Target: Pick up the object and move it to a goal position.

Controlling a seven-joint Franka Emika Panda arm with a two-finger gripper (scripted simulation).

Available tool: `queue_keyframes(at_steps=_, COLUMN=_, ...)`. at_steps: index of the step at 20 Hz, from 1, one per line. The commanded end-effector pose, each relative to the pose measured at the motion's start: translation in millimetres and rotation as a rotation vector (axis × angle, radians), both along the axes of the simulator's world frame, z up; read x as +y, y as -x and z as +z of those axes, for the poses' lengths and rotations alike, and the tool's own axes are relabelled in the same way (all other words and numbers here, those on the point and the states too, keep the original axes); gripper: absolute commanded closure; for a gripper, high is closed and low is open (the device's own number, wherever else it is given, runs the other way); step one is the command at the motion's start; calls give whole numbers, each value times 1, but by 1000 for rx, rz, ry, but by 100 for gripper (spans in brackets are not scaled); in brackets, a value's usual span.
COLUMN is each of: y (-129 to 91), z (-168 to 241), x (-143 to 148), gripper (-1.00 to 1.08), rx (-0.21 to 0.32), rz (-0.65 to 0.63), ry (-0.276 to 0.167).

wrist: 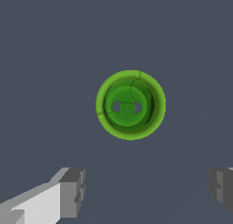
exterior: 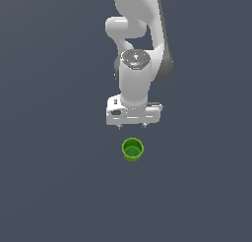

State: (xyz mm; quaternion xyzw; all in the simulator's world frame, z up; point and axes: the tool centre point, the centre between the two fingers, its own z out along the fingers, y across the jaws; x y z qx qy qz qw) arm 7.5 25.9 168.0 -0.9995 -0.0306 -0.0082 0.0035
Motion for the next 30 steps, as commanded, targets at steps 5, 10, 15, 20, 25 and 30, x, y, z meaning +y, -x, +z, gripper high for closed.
queue_keyframes(at_steps=5, y=-4, z=3, x=2, gripper=-20, rx=-12, rz=-11, ry=-2)
queue_keyframes(at_steps=10, y=-6, z=4, x=2, gripper=-20, rx=-17, rz=-16, ry=-3)
queue_keyframes(at_steps=15, y=-7, z=3, x=2, gripper=-20, rx=-15, rz=-39, ry=-3)
queue_keyframes(at_steps=20, y=-12, z=1, x=2, gripper=-20, rx=-10, rz=-95, ry=-3)
queue_keyframes(at_steps=25, y=-19, z=-3, x=1, gripper=-20, rx=-3, rz=-184, ry=-2)
queue_keyframes(at_steps=30, y=-28, z=-9, x=1, gripper=-20, rx=6, rz=-306, ry=1)
